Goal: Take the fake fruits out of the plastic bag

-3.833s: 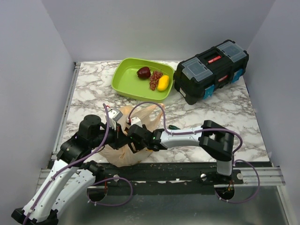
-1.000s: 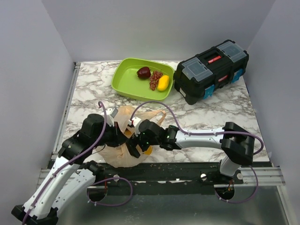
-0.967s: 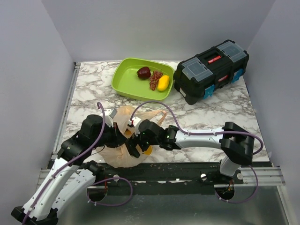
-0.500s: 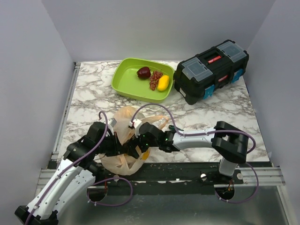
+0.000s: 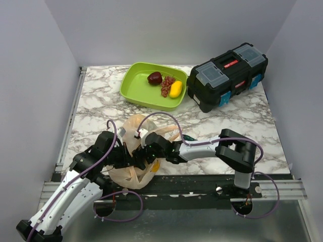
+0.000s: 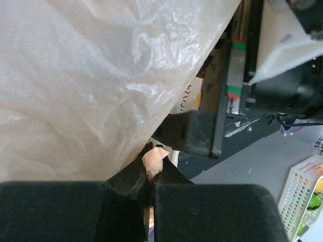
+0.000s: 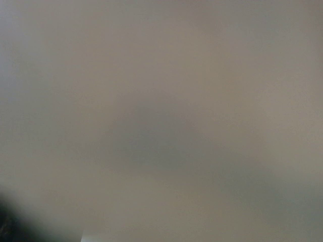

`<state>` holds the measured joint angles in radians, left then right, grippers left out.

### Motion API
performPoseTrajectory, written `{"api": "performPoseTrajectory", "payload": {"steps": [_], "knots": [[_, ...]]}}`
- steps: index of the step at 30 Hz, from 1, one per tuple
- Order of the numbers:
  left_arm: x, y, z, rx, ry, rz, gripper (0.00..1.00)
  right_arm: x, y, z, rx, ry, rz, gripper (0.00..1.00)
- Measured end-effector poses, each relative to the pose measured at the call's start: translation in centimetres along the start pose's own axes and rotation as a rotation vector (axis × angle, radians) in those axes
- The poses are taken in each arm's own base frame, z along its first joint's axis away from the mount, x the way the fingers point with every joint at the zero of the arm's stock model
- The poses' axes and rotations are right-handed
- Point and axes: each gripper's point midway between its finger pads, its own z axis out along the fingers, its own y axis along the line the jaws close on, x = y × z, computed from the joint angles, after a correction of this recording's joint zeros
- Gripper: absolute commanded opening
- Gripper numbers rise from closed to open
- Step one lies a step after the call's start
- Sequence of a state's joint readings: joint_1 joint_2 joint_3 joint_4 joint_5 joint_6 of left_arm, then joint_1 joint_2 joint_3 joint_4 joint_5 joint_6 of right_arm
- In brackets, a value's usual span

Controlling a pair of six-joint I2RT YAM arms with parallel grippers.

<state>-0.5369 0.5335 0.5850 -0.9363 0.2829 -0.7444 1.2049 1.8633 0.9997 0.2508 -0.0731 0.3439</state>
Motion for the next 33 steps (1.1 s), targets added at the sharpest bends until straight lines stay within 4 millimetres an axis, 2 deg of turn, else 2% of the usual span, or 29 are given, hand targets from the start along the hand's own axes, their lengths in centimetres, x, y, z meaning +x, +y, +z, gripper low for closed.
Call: {"api": "performPoseTrajectory", "payload": {"steps": [4,6,10,12,17,24,29,33], "knots": [[0.0,0.0,-0.1,0.003,-0.005,0.000,0.00,-0.2,0.1,0.6,-0.002,-0.002,0.006,0.75],[-0.1,-0.1,-0.1,0.006,-0.010,0.002,0.00,-0.5,0.2,0.7,-0.004,-0.007,0.007,0.62],[-0.4,-0.5,-0.5,0.018,-0.026,0.008,0.00,-1.0,0.3,0.7,-0.006,-0.016,0.012,0.31],[-0.7,-0.7,-0.7,0.024,-0.035,0.012,0.00,-1.1,0.3,0.7,-0.004,-0.019,0.015,0.25],[-2.8,-2.5,-2.2,0.065,-0.118,0.067,0.00,-2.1,0.3,-0.6,0.016,-0.050,0.022,0.15],[-6.1,-5.3,-4.4,0.124,-0.244,0.183,0.00,-7.6,0.8,-4.3,0.055,-0.206,0.020,0.10],[-8.2,-5.6,-5.7,0.074,-0.312,0.276,0.00,-10.3,0.6,-6.7,0.101,-0.292,0.027,0.07],[-8.7,-5.3,-6.1,0.055,-0.340,0.317,0.00,-12.2,0.5,-8.8,0.133,-0.355,0.035,0.06]]}}
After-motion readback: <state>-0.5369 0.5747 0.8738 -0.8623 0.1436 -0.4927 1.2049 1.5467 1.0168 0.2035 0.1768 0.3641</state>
